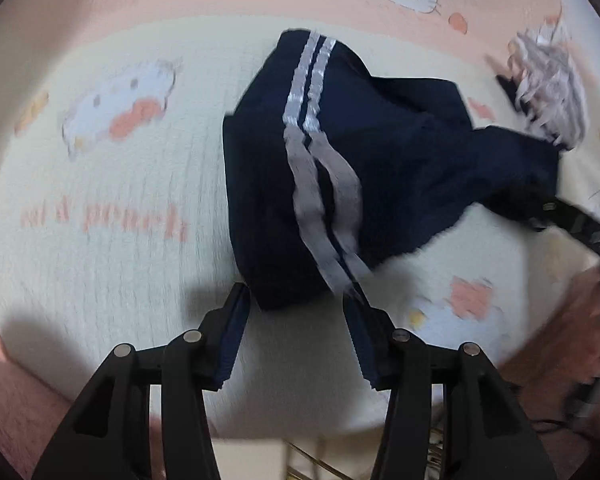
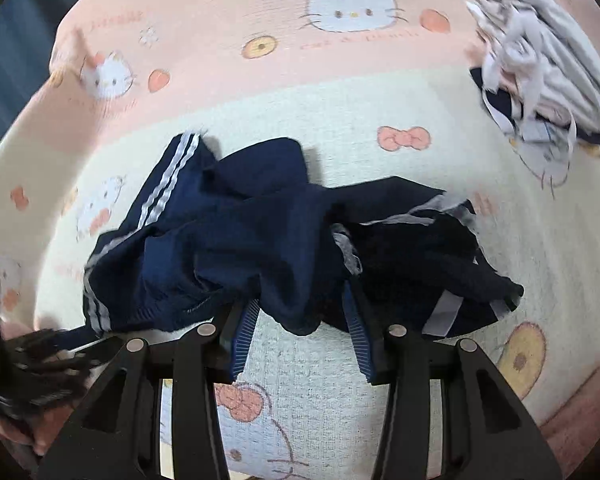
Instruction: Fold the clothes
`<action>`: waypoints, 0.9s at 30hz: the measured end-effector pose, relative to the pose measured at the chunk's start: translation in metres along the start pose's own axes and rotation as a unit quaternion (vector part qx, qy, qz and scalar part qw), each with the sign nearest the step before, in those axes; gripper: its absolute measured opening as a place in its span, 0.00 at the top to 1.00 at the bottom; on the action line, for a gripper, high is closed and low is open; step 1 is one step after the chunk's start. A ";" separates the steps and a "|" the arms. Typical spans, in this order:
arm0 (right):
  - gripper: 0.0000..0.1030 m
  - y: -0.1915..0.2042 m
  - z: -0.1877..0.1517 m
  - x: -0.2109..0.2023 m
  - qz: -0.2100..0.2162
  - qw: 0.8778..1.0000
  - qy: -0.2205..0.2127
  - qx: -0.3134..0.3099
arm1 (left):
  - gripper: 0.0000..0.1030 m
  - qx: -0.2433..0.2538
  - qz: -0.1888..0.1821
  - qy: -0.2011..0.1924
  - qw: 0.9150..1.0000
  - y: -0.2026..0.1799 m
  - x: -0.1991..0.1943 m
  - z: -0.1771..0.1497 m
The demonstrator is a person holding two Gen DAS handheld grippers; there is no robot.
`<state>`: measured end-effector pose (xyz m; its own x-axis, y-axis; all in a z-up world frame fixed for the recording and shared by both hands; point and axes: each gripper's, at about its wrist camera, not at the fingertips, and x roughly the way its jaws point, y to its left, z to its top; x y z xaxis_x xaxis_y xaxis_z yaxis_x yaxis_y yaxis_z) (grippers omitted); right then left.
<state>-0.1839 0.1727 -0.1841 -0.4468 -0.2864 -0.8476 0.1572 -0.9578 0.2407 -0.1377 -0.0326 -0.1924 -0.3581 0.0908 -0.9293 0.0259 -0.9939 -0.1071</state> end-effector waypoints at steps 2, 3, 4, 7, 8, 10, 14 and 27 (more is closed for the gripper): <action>0.57 -0.008 -0.003 -0.006 -0.003 1.000 0.000 0.007 | 0.72 -0.013 0.005 -0.028 1.000 0.004 -0.002 0.010; 0.57 -0.012 -0.004 -0.008 -0.005 1.000 0.000 0.010 | 0.77 -0.025 0.000 -0.043 0.999 0.008 -0.006 0.014; 0.57 -0.016 -0.006 -0.011 -0.007 1.000 -0.001 0.014 | 0.78 -0.041 -0.013 -0.064 0.997 0.014 -0.014 0.016; 0.57 -0.026 -0.005 -0.016 -0.010 0.999 -0.002 0.036 | 0.78 -0.072 -0.043 -0.114 0.990 0.026 -0.034 0.019; 0.55 -0.029 -0.004 -0.017 -0.009 0.999 -0.004 0.042 | 0.78 -0.077 -0.051 -0.125 0.988 0.028 -0.039 0.019; 0.53 -0.033 -0.002 -0.017 -0.018 0.999 -0.005 0.051 | 0.78 -0.087 -0.050 -0.137 0.986 0.031 -0.040 0.020; 0.53 -0.040 -0.002 -0.015 -0.022 0.997 0.010 0.068 | 0.84 -0.140 -0.112 -0.147 0.973 0.051 -0.045 0.017; 0.53 -0.013 -0.014 -0.001 0.025 0.998 0.055 0.020 | 0.90 -0.150 -0.224 -0.160 0.950 0.040 -0.100 -0.021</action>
<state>-0.1734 0.1857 -0.1929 -0.3401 -0.3312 -0.8801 0.1406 -0.9433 0.3007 -0.0814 -0.0805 -0.1116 -0.6594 0.4295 -0.6171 0.0516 -0.7930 -0.6071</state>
